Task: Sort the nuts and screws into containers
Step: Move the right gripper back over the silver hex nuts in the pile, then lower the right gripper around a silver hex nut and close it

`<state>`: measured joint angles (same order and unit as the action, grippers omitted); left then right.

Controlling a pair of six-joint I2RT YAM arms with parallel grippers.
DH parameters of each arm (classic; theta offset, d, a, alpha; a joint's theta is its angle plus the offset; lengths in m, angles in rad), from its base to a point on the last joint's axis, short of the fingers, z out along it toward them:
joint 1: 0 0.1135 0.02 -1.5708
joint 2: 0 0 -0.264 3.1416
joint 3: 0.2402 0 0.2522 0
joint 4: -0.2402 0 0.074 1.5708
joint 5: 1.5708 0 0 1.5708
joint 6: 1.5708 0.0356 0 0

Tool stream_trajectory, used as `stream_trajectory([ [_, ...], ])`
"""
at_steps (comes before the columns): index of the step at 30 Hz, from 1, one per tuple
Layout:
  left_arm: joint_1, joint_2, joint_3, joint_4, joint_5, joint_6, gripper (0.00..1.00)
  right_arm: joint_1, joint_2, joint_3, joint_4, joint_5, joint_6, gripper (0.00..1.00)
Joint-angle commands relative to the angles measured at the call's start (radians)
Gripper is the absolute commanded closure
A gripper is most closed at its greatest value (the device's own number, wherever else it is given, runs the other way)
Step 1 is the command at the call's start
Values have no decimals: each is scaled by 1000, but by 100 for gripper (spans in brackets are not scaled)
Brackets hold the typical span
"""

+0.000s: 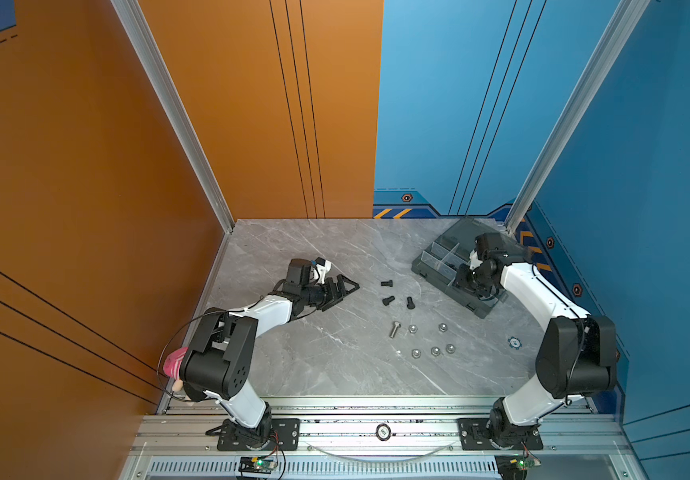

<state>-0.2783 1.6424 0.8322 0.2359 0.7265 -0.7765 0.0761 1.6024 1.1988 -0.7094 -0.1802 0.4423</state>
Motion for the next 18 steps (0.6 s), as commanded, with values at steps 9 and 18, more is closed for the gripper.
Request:
stream_trajectory([
  [9, -19, 12, 17, -6, 2, 3, 2, 131, -12, -181, 4, 41, 114, 57],
  [18, -19, 16, 18, -6, -1, 2, 2, 183, 75, -185, 30, 50, 106, 57],
])
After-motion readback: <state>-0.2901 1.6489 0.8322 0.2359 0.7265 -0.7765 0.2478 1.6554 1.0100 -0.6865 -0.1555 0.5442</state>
